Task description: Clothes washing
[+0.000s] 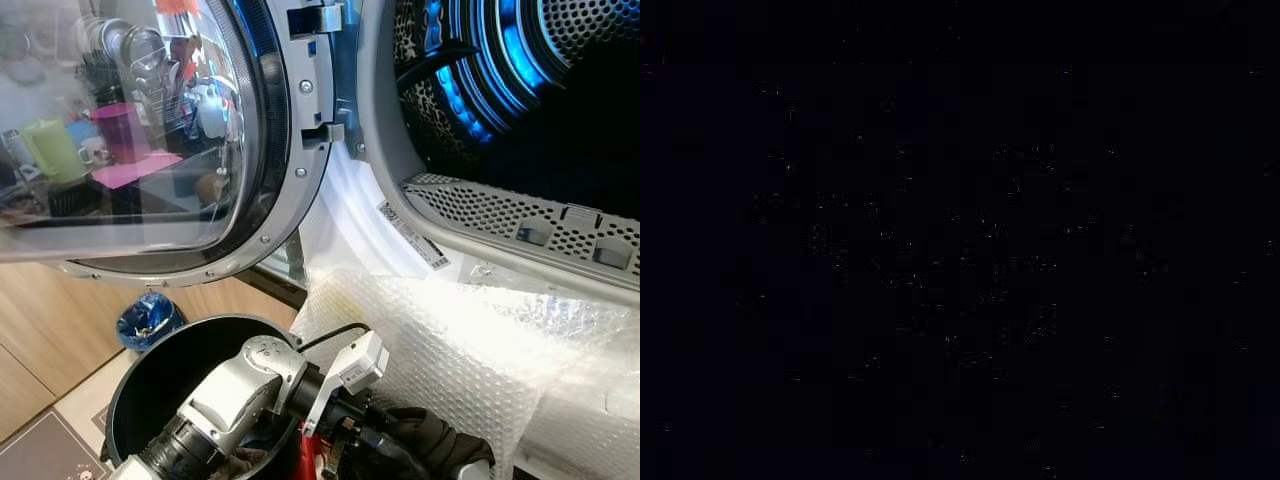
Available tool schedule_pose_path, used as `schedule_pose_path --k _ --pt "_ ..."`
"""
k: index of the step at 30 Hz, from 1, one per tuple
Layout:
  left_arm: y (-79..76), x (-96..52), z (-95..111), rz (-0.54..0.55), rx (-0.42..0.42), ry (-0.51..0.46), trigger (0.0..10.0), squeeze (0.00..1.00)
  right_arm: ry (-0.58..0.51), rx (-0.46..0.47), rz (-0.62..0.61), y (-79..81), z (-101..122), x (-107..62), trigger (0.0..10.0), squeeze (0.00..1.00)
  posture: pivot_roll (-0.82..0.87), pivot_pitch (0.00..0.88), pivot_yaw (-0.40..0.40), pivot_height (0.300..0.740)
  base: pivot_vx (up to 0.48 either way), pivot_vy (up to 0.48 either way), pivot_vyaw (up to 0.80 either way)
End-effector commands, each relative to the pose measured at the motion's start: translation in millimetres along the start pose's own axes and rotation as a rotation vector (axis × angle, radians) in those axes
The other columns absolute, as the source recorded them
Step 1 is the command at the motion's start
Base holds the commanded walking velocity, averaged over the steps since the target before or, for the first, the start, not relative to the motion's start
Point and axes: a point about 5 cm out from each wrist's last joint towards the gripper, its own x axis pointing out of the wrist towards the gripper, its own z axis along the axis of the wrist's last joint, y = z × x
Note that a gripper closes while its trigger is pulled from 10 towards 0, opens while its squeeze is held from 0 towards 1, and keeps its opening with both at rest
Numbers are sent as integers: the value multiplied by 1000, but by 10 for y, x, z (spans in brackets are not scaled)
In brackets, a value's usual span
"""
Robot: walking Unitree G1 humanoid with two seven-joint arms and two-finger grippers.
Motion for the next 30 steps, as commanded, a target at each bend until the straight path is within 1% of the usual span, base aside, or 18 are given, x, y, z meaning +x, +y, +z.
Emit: schedule_pose_path --k 1,8,22,30 --pt "-43 20 88 -41 43 -4 0 0 -12 4 45 66 18 -4 0 0 -50 11 133 740 0 0 0" --pt "-52 20 101 -48 41 -10 0 0 -23 26 109 131 20 -44 0 0 -50 14 134 740 0 0 0" --pt "-70 1 115 -53 40 -11 0 0 -41 23 122 123 32 -18 0 0 -41 16 140 740 0 0 0" --pt "-62 -16 128 -34 41 -22 0 0 -49 26 118 123 39 -1 0 0 -38 32 140 740 0 0 0"
